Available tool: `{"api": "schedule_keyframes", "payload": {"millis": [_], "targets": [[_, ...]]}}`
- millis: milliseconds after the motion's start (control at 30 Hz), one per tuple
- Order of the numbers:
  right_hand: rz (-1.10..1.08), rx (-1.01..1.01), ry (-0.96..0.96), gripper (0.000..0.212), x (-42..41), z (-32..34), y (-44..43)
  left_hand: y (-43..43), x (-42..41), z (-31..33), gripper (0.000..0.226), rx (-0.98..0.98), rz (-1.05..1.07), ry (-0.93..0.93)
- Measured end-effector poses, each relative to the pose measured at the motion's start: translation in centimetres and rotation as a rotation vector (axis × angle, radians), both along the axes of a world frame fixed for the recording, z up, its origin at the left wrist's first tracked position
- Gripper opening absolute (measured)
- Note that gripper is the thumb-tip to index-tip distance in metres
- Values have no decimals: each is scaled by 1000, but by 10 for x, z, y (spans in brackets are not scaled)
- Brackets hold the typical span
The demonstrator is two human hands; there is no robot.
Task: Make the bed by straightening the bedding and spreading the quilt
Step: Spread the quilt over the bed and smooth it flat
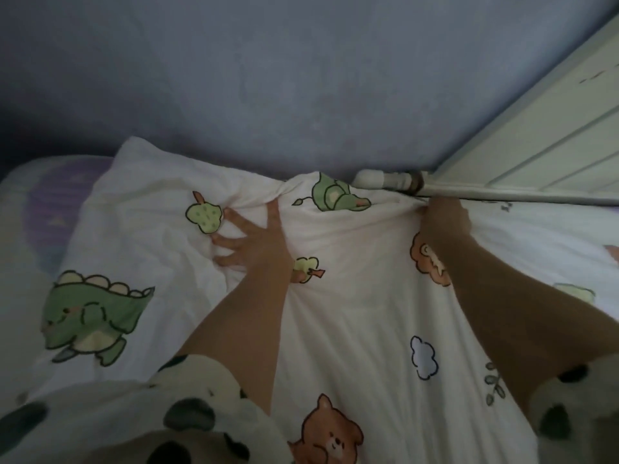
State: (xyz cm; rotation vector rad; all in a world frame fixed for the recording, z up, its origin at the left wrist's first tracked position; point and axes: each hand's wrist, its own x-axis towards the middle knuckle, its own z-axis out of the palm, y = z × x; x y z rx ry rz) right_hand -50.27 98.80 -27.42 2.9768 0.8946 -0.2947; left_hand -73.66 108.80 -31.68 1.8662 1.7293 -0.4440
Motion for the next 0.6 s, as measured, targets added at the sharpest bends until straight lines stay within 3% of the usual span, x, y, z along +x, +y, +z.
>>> {"api": "schedule_keyframes", "payload": {"millis": [167, 267, 333, 433, 600], "targets": [[145, 77, -55, 30, 8, 6, 38, 4, 2, -5, 141, 8, 20, -22], [129, 122, 180, 44, 10, -17, 30, 10, 8, -7, 138, -17, 59, -22], [93, 10, 299, 66, 0, -37, 25, 13, 10, -5, 139, -46, 66, -3], [94, -135, 251, 71, -11, -61, 18, 8, 11, -2, 139, -58, 37, 38], [145, -71, 186, 73, -11, -76, 14, 9, 10, 7, 145, -70, 31, 79]]}}
